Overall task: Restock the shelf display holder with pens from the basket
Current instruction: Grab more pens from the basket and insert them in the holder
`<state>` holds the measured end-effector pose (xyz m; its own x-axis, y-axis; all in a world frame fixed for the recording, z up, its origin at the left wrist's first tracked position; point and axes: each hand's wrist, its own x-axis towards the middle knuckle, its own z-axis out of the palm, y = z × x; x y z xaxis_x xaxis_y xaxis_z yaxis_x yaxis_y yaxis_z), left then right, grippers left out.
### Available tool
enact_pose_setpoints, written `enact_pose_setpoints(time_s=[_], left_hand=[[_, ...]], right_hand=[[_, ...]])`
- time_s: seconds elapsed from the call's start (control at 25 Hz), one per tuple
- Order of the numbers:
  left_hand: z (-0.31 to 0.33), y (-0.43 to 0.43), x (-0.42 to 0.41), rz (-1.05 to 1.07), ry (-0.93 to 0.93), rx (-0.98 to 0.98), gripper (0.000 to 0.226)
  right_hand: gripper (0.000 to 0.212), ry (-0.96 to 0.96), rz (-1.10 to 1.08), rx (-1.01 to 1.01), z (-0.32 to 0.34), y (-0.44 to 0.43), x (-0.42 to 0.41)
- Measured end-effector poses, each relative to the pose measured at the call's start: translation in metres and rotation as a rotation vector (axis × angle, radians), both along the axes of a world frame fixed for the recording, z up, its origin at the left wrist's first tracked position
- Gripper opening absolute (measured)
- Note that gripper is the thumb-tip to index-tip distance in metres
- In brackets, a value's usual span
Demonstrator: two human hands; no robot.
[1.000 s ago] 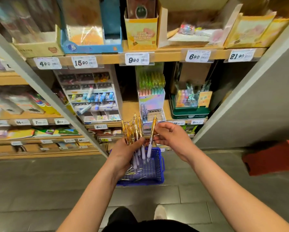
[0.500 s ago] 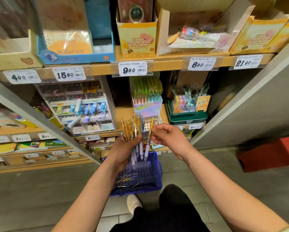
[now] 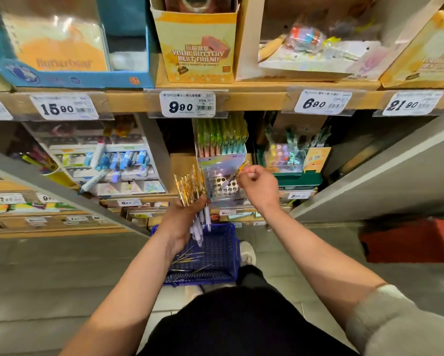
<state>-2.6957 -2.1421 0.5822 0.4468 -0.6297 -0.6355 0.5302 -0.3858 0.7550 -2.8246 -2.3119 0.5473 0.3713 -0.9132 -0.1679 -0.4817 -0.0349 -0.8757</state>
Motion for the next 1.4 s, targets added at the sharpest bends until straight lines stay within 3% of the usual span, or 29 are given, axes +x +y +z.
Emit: enact_pose_setpoints(time_s=[0.16, 0.36, 0.52, 0.8, 1.08, 1.2, 1.28, 1.4], left_hand=[[-0.007, -0.012, 0.001, 0.101, 0.033, 0.01, 0.026], [-0.014, -0.015, 0.009, 0.128, 0.072, 0.025, 0.04], [-0.017, -0.018, 0.012, 0.133, 0.096, 0.032, 0.032], [-0.02, -0.025, 0.014, 0.11, 0.068, 0.054, 0.022], [-0.018, -0.032, 0.019, 0.117, 0.063, 0.05, 0.036], [-0.02, -0.033, 0.02, 0.107, 0.063, 0.061, 0.036], [-0.021, -0.033, 0.021, 0.107, 0.067, 0.066, 0.035], [-0.024, -0.034, 0.019, 0.09, 0.066, 0.068, 0.035]], right_hand=[[0.005, 0.032, 0.069, -0.101, -0.022, -0.015, 0.021], [0.013, 0.105, 0.127, -0.167, -0.038, -0.019, 0.035], [0.015, 0.15, 0.19, -0.195, -0.043, -0.019, 0.04], [0.022, 0.465, 0.375, -0.256, -0.05, -0.023, 0.055], [0.02, 0.541, 0.386, -0.227, -0.049, -0.022, 0.063], [0.02, 0.652, 0.428, -0.058, -0.045, -0.026, 0.059], [0.031, 0.562, 0.414, 0.064, -0.033, -0.029, 0.052], [0.025, 0.009, 0.307, 0.439, 0.001, -0.02, 0.04]])
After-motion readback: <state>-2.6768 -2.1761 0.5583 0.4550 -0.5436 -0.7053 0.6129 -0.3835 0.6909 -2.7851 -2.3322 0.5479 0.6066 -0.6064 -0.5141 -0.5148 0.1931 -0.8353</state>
